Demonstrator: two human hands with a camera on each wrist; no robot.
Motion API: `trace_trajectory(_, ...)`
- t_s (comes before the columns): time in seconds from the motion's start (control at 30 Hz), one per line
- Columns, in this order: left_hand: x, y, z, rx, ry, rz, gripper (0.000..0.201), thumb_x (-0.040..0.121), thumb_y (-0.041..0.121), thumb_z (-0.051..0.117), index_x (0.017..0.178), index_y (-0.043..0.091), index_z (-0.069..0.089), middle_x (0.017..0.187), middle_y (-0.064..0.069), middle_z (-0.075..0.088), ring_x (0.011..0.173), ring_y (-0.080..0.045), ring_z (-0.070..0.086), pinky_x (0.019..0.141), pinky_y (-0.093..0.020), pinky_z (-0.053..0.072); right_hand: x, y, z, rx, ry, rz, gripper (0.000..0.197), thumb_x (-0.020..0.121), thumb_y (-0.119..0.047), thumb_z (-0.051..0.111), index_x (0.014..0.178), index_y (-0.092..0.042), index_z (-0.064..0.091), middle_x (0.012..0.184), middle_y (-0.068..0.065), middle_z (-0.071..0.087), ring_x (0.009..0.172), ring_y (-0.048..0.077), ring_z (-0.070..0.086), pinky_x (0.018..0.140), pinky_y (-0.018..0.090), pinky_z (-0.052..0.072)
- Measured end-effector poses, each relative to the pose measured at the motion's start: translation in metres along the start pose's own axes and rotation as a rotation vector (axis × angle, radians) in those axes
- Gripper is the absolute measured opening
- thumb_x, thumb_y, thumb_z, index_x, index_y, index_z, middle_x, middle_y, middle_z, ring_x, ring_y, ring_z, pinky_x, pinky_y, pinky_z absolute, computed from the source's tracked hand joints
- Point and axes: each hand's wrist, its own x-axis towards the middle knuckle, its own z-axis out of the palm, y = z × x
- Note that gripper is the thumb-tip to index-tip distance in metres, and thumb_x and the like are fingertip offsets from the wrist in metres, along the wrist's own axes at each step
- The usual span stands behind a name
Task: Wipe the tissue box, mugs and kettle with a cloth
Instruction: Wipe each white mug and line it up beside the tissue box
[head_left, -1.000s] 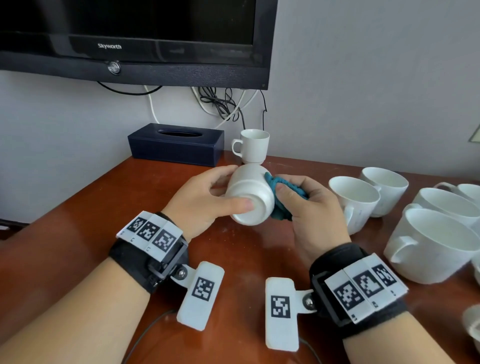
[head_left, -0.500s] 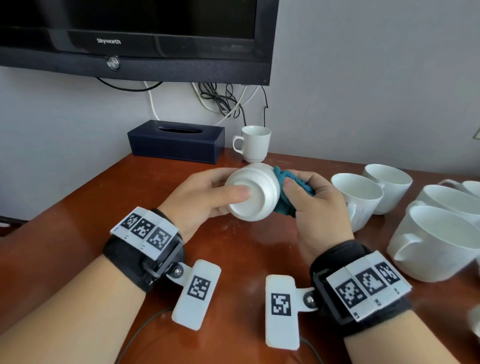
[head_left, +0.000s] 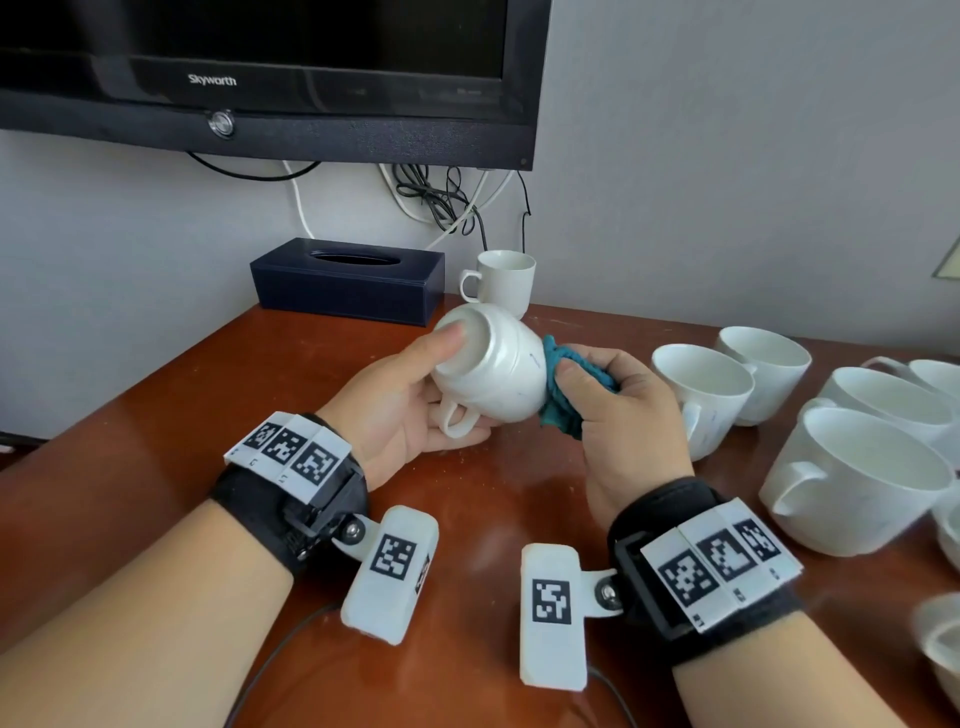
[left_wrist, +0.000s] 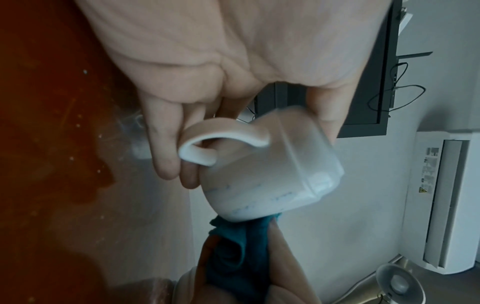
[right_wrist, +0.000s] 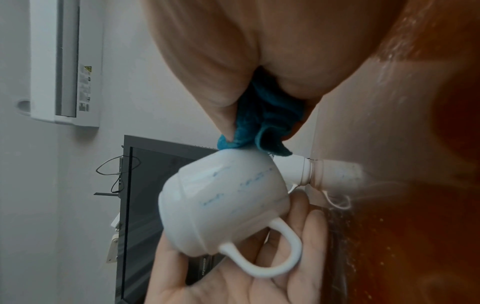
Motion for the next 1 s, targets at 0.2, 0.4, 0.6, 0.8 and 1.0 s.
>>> trace_trajectory(0.2, 0.001, 0.000, 0.003, 0.057, 0.065, -0.007, 0.058, 0.086, 0.053, 0.068, 0.132, 0.018, 0.066, 0.123, -0.018, 0.074, 0.112, -0.038, 0.072, 0.105, -0.058, 0.052, -0.009, -0.012, 0.004, -0.079, -0.111, -0.068, 0.012, 0.097, -0.010, 0.069, 0.095, -0.020, 0.075, 0.093, 0.002, 0.074, 0.082, 0.017, 0.068, 0.072, 0.038, 0.063)
trace_trajectory(0.4, 0.003, 0.003, 0.008, 0.097, 0.147, 0.011, 0.063, 0.078, 0.053, 0.074, 0.124, 0.011, 0.069, 0.118, -0.017, 0.076, 0.112, -0.038, 0.072, 0.105, -0.056, 0.053, -0.017, -0.015, 0.011, -0.069, -0.175, -0.137, 0.016, 0.096, -0.007, 0.070, 0.091, -0.021, 0.074, 0.085, -0.006, 0.072, 0.077, 0.014, 0.067, 0.070, 0.040, 0.062)
trace_trajectory(0.6, -0.001, 0.010, 0.008, 0.216, 0.085, 0.023, 0.054, 0.077, 0.047, 0.075, 0.111, 0.005, 0.073, 0.120, -0.029, 0.070, 0.112, -0.037, 0.070, 0.109, -0.057, 0.048, -0.015, -0.013, 0.011, -0.019, -0.143, -0.131, 0.022, 0.097, -0.011, 0.070, 0.087, -0.029, 0.075, 0.092, 0.000, 0.074, 0.084, 0.020, 0.070, 0.076, 0.045, 0.064)
trace_trajectory(0.8, -0.002, 0.002, 0.005, 0.089, -0.025, -0.011, 0.068, 0.073, 0.055, 0.076, 0.130, 0.018, 0.068, 0.122, -0.019, 0.073, 0.110, -0.042, 0.072, 0.098, -0.054, 0.058, -0.001, -0.004, 0.005, 0.026, 0.043, -0.017, 0.010, 0.100, -0.013, 0.066, 0.095, -0.019, 0.071, 0.095, 0.004, 0.074, 0.084, 0.019, 0.068, 0.076, 0.041, 0.059)
trace_trajectory(1.0, 0.001, -0.001, 0.008, 0.041, -0.051, -0.068, 0.080, 0.072, 0.059, 0.072, 0.141, 0.020, 0.059, 0.125, -0.023, 0.072, 0.112, -0.044, 0.071, 0.103, -0.057, 0.055, 0.003, -0.004, 0.001, 0.029, 0.123, -0.013, 0.023, 0.097, -0.009, 0.067, 0.108, -0.029, 0.065, 0.105, 0.006, 0.070, 0.084, 0.017, 0.068, 0.074, 0.035, 0.057)
